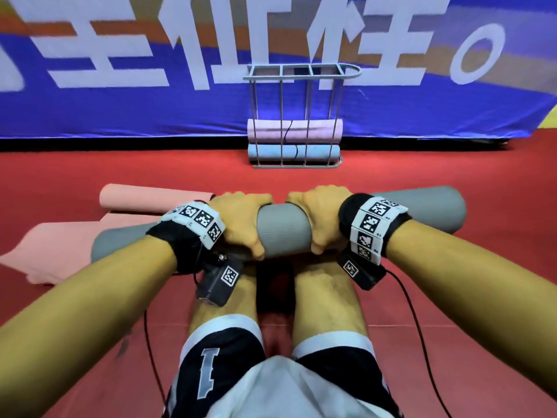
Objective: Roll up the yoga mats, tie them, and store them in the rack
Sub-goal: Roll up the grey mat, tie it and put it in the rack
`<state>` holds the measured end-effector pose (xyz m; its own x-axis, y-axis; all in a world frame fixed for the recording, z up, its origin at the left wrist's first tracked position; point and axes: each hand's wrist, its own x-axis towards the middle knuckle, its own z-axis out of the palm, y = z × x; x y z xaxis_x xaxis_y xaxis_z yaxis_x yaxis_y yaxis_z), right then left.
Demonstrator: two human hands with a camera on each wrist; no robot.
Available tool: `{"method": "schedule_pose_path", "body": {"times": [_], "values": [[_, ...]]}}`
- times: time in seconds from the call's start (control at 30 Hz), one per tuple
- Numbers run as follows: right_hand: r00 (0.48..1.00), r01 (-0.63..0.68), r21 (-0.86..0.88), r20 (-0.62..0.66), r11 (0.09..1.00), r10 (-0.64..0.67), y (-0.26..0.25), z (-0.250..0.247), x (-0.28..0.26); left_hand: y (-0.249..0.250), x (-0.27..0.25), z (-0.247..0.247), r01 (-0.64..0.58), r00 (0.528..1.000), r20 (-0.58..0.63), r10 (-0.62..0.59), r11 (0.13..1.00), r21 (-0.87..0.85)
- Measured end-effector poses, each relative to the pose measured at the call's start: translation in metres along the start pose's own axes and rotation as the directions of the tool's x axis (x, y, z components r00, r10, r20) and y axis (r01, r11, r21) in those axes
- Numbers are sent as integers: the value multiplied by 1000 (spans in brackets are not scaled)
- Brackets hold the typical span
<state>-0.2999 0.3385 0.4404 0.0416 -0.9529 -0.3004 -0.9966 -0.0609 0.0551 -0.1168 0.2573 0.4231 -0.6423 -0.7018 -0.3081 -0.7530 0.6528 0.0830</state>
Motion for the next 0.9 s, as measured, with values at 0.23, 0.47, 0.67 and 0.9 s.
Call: {"method": "schedule_pose_path", "body": {"times": [0.23, 0.47, 0.67, 0.9], "values": [[982, 35, 60, 186, 998, -46, -7, 29, 13, -3, 3, 31, -12, 986, 167, 27, 995, -94], [937, 22, 203, 336, 979, -91, -5, 61, 44, 9, -1, 70, -37, 999, 32, 37, 999, 17], [914, -49, 440, 381, 897, -138, 9, 71, 61, 13, 13, 75, -35, 998, 63, 26, 990, 134], [983, 55, 111, 170, 992, -74, 0, 71, 50, -6, 47, 55, -32, 979, 199, 45, 997, -67]]}}
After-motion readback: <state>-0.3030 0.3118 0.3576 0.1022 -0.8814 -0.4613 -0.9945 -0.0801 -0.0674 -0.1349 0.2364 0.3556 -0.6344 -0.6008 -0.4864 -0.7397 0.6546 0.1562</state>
